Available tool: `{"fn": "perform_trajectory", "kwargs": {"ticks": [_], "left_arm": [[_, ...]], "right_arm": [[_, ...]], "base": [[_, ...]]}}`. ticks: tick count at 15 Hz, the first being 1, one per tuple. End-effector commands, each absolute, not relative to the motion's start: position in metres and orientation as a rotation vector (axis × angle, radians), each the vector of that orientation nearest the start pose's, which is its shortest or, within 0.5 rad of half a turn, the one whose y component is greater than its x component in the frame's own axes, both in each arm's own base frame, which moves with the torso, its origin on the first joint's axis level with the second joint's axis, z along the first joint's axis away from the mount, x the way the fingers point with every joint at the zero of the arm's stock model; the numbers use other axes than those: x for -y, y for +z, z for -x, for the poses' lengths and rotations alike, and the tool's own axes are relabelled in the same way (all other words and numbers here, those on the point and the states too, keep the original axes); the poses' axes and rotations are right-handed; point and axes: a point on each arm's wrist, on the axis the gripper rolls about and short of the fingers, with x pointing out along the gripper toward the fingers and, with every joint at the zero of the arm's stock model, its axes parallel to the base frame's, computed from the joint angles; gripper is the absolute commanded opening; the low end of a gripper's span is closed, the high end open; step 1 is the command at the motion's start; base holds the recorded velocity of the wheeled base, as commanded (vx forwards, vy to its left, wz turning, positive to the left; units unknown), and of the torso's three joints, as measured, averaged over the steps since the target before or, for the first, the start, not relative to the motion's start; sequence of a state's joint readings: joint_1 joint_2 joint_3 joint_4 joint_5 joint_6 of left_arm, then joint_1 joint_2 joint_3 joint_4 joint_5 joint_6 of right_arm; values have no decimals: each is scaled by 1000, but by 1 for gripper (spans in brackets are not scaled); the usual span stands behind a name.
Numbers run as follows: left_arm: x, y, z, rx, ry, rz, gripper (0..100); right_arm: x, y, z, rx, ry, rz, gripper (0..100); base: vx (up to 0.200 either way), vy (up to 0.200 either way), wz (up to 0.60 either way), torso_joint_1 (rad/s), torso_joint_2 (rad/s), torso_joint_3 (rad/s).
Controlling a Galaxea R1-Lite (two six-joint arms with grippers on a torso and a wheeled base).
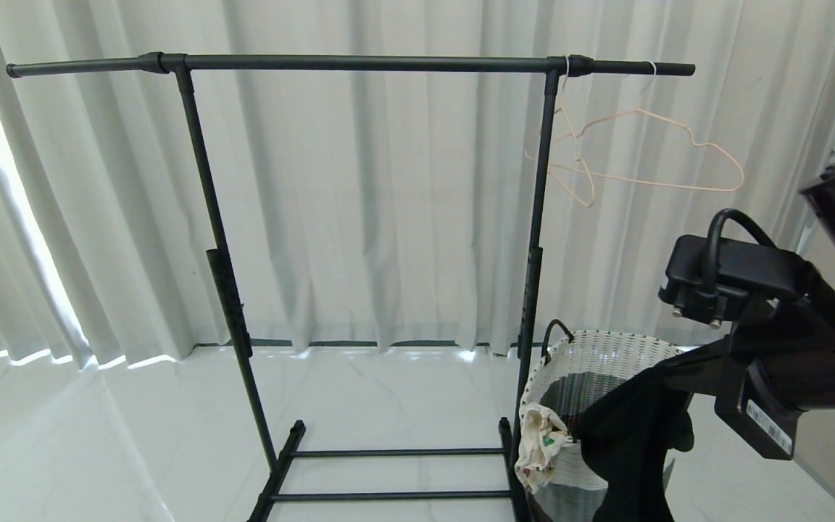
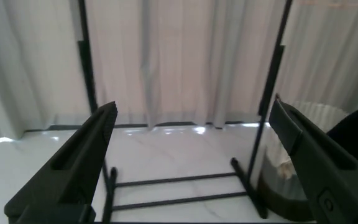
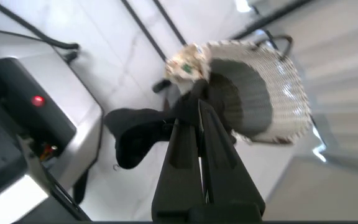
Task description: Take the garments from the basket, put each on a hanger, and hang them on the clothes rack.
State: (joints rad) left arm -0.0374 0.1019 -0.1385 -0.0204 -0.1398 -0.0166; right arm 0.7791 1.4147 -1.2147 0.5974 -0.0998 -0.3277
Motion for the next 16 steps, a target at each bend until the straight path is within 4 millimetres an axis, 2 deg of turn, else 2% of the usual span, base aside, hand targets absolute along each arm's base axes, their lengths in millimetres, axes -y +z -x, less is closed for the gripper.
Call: {"fn": "perform_trajectory", "kwargs": {"ticks": [1,2,4,5,7,11,14,16], "left_arm": [[8,216,-35,-55,-289,91,100],[16,229,-58,-85,-383,88,100],[41,237,-108,-177,-505,128,100],[57,234,-135,-208,-541,145,100],[82,215,-170,-266,-592,135,100],[143,174,-183,-430,-787,74,100],[189,145,-173,-526,-859,-16,100],[216,137,-170,-533,-914,-5,100]], "right_arm": [[-160,256,-163,-660,784,658,0],[-162,255,-164,-659,798,651,0],[-166,254,-168,-648,806,638,0],[-168,253,-170,-649,801,627,0],[-171,253,-173,-649,803,613,0],[-178,258,-179,-644,838,565,0],[-180,260,-181,-654,833,528,0],[-183,258,-183,-663,834,526,0]], "base": [[0,0,0,0,0,0],[0,0,0,0,0,0],[0,0,0,0,0,0],[0,0,0,0,0,0],[0,0,0,0,0,0],[0,0,0,0,0,0],[0,0,0,0,0,0],[0,0,0,0,0,0]]}}
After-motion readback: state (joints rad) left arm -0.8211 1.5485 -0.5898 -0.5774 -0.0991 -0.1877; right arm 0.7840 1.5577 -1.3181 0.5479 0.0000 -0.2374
